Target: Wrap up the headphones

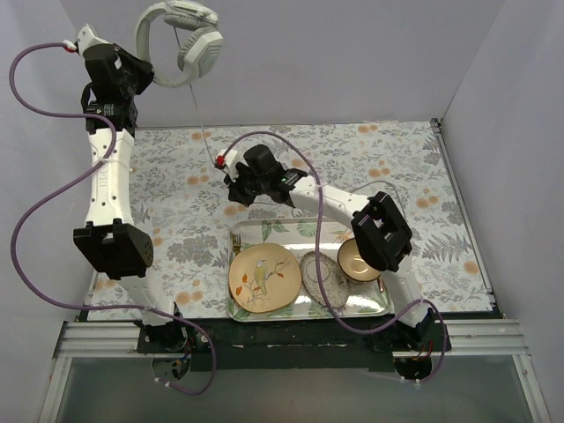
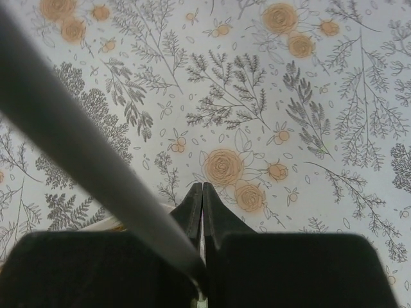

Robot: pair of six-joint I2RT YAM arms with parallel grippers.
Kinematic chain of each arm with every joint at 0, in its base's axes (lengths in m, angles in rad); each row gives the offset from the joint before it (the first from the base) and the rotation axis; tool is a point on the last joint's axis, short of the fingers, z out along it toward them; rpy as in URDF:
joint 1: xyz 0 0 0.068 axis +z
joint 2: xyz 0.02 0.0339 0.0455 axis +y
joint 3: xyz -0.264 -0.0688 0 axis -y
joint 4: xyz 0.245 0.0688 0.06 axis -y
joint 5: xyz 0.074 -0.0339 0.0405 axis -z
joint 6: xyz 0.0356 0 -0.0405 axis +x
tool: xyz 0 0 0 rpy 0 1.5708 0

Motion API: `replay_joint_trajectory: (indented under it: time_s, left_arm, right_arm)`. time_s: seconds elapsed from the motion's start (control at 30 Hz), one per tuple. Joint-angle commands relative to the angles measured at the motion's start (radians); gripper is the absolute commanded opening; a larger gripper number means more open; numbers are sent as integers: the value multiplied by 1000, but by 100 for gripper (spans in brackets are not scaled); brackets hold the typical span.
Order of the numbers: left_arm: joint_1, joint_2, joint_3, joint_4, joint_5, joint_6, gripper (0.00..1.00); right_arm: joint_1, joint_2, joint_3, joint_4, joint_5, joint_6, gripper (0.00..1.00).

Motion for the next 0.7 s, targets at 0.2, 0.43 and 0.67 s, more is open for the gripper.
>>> replay_joint_trajectory:
  time_s: [0.2, 0.43, 0.67]
  left_arm:
    - [1, -27, -209, 407, -334, 209, 0]
    - [-55, -62, -506, 724, -382, 523, 0]
    - [-193, -166, -931, 1089, -287, 1024, 0]
  right_arm:
    - [164, -4, 224, -394, 107, -206, 1]
    - [196, -29, 372, -564, 113, -223, 1]
    - [102, -92, 478, -710, 210, -176, 1]
